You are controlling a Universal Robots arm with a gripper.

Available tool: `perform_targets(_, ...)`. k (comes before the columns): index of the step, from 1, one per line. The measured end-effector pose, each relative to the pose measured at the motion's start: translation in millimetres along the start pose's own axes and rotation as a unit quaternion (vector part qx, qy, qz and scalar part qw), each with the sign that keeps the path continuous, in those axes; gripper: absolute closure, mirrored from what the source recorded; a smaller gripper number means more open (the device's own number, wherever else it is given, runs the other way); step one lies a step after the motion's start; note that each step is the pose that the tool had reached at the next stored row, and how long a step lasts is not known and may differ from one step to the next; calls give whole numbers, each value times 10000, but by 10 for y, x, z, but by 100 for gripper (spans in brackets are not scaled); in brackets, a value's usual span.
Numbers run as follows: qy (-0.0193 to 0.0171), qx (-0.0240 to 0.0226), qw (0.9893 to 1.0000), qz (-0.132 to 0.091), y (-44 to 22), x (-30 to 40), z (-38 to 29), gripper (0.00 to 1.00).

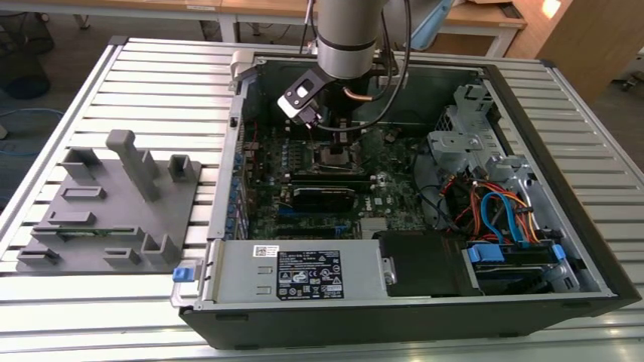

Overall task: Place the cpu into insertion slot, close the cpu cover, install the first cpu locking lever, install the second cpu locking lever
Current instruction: 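Close the cpu cover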

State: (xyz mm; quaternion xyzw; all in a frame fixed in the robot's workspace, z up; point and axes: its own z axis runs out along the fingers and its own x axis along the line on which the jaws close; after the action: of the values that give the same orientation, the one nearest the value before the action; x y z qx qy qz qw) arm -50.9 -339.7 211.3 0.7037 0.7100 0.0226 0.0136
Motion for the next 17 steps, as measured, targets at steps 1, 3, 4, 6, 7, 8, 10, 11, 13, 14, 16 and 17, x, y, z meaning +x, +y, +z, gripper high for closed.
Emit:
perform_targets(1, 0, 0, 10000, 0, 0, 0, 0, 90)
perform_targets(3, 0, 0, 10000, 0, 0, 0, 0, 90)
perform_targets(4, -1, 1, 10000, 0, 1, 0, -2, 90)
perform_targets(6, 0, 10, 10000, 0, 2, 0, -18, 90)
perform_targets(7, 0, 13, 10000, 0, 2, 0, -33, 90)
perform_targets(8, 0, 15, 10000, 0, 3, 1, -49, 90)
perform_targets(10, 0, 22, 10000, 0, 4, 1, -80, 90)
perform_targets(11, 1, 28, 10000, 0, 6, 1, -81, 90)
perform_targets(13, 2, 59, 10000, 6, 19, 1, -80, 90)
perform_targets(14, 1, 80, 10000, 10, 28, 1, -80, 90)
perform_targets(16, 0, 110, 9999, 12, 36, 0, -83, 90)
perform_targets(17, -2, 119, 9999, 12, 36, 0, -92, 90)
